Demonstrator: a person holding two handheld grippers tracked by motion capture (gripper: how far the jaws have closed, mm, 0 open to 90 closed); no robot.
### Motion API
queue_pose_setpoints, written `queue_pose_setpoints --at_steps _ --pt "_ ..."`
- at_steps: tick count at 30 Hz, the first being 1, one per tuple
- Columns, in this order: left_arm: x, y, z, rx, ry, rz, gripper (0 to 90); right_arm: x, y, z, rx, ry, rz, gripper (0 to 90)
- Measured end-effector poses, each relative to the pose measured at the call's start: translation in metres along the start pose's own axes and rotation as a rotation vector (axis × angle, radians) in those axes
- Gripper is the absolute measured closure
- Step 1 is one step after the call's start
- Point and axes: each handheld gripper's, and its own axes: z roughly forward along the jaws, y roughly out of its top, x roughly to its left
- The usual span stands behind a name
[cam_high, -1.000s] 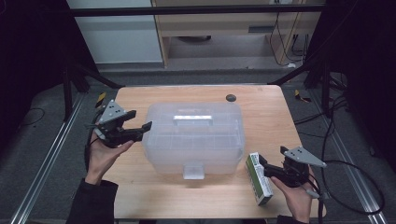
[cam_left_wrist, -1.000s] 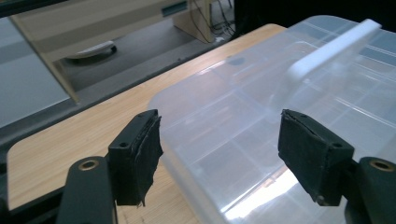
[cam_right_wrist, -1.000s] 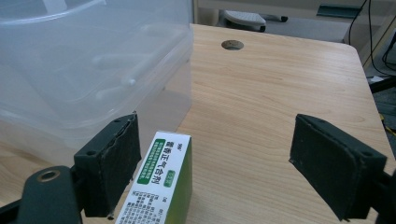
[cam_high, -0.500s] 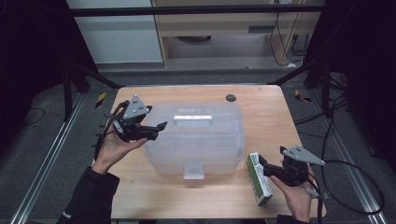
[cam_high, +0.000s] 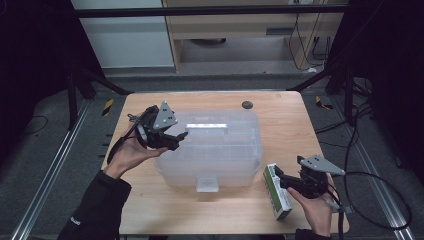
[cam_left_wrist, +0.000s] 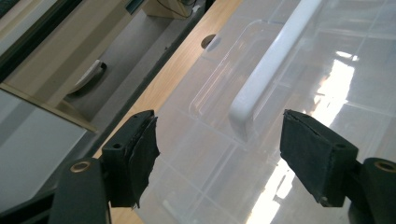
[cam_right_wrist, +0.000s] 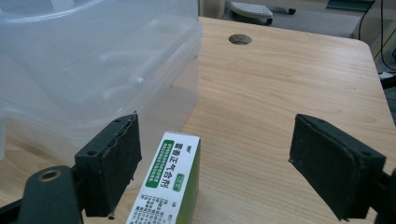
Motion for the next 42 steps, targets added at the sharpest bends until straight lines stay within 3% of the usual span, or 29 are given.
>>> queue_pose_setpoints --at_steps 4,7,12,25,33,42 --pt "-0.002 0.004 0.002 0.013 0.0 0.025 28.7 0.001 0.0 0.0 0.004 0.007 0.0 17.1" --pt "-0.006 0.01 0.006 0.044 -0.002 0.073 29.9 0.003 0.0 0.002 0.008 0.01 -0.01 18.8" --pt "-0.011 0.015 0.012 0.06 0.006 0.118 34.3 0.006 0.001 0.003 0.012 0.019 -0.027 21.5" --pt "-0.017 0.022 0.036 0.113 0.016 0.197 46.0 0.01 0.0 0.005 0.025 0.039 -0.033 26.2" --pt "-0.024 0.027 0.044 0.142 0.035 0.252 63.0 0.015 0.0 0.006 0.038 0.053 -0.04 35.6" --pt "-0.028 0.032 0.044 0.186 0.048 0.309 68.9 0.023 0.0 0.009 0.045 0.067 -0.061 45.3"
